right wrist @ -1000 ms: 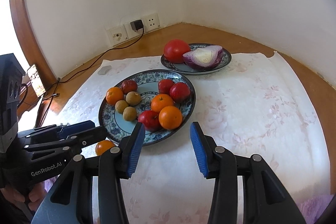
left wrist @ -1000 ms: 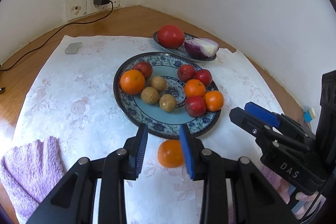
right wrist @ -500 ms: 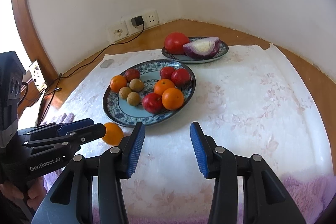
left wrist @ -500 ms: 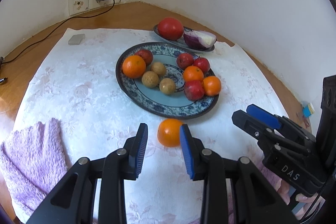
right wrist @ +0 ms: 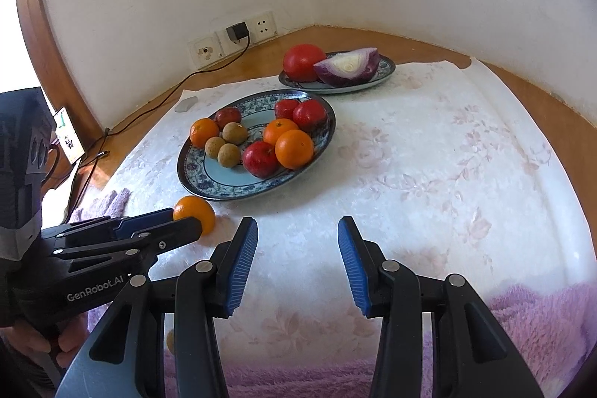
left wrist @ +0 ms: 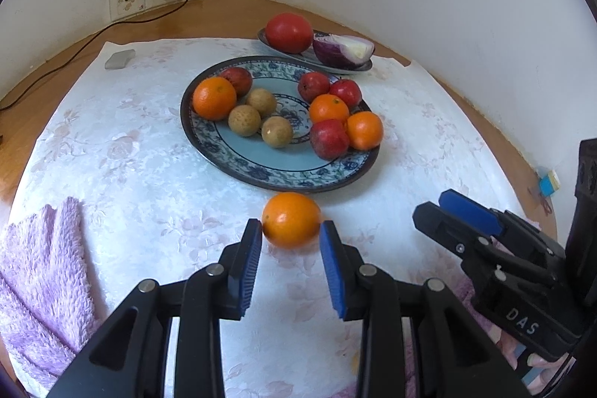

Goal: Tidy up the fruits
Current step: 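Move the left tool to the last orange on the cloth and grasp it, then lift the orange with the left tool while the right tool moves to a brown fruit on the towel, then grasp the brown round fruit with the right tool while the left tool holds the orange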

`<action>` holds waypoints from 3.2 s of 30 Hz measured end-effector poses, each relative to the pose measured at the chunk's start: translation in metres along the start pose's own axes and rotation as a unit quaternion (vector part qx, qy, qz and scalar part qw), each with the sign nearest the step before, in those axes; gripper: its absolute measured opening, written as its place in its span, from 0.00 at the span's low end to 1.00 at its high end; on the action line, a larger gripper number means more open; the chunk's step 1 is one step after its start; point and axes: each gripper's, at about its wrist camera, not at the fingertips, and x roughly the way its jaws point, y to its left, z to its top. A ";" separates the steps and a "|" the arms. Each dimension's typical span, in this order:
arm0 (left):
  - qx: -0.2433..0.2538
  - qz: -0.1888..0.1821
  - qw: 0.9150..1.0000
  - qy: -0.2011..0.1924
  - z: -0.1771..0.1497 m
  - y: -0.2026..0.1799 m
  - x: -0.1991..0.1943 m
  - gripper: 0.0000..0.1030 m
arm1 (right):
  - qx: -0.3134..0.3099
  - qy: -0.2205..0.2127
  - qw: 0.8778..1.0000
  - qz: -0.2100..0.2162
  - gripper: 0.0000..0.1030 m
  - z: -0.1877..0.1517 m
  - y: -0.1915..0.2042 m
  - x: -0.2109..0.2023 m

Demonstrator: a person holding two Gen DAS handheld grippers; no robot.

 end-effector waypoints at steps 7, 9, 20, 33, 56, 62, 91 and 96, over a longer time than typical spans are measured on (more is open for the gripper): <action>-0.004 0.004 1.000 0.003 0.002 -0.001 0.005 0.35 | 0.013 0.007 1.000 0.001 0.45 -0.007 -0.009 0.001; -0.001 0.005 1.000 0.003 0.002 -0.002 0.007 0.36 | 0.017 0.010 1.000 0.001 0.45 -0.009 -0.011 0.002; 0.005 0.010 1.000 -0.001 -0.001 -0.004 0.009 0.36 | 0.030 0.013 0.999 0.007 0.45 -0.013 -0.015 0.002; -0.001 0.016 1.000 -0.013 -0.007 0.003 -0.008 0.36 | 0.027 0.014 0.999 0.011 0.45 -0.019 -0.006 -0.004; -0.039 0.041 0.998 -0.025 -0.042 0.035 -0.039 0.36 | -0.006 0.017 0.999 0.041 0.45 -0.047 0.042 -0.025; -0.047 0.039 0.998 -0.026 -0.050 0.039 -0.042 0.36 | -0.013 0.025 0.999 0.043 0.45 -0.054 0.051 -0.022; -0.051 0.027 0.998 -0.032 -0.056 0.043 -0.045 0.36 | -0.063 0.036 0.996 0.059 0.27 -0.067 0.082 -0.015; -0.052 0.023 0.998 -0.030 -0.056 0.043 -0.045 0.36 | -0.065 0.036 0.995 0.061 0.23 -0.067 0.083 -0.014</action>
